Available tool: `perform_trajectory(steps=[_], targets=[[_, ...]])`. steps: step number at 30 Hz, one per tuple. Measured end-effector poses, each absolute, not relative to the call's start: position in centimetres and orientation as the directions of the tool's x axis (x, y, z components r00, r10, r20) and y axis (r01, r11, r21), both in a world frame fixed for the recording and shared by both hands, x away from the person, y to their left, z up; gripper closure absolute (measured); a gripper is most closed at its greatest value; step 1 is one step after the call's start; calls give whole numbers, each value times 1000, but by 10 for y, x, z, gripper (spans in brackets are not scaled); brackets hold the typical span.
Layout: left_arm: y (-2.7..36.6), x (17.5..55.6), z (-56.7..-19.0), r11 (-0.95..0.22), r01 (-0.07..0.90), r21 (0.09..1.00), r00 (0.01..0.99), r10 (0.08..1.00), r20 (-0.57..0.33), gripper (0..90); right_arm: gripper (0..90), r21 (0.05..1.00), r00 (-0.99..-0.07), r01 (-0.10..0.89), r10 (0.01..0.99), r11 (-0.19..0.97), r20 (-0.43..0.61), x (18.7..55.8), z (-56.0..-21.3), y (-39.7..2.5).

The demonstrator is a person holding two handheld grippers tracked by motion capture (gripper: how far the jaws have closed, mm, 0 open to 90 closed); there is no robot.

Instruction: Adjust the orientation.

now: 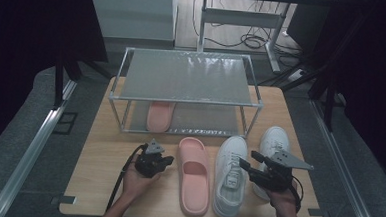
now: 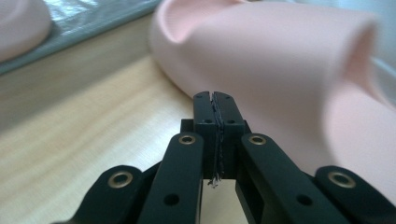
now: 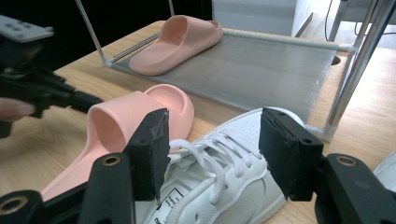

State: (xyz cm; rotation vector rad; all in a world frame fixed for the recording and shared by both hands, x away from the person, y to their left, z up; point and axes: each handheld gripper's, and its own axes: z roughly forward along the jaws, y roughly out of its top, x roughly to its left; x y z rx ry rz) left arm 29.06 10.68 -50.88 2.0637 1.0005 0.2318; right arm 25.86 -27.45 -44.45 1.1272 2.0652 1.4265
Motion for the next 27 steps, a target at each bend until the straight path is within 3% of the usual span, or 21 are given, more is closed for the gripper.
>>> perform_trajectory(steps=[5,13,27], targets=[[99,270,-502,-346,559,754,705,677,-212,900,429,904,-602,397,789,160,124,259,-445,-274],[72,258,-502,-393,527,754,756,621,-205,900,429,904,-602,397,789,162,123,259,-445,-274],[62,265,-508,-415,528,740,755,629,-186,900,429,903,-604,397,788,166,120,259,-446,-273]])
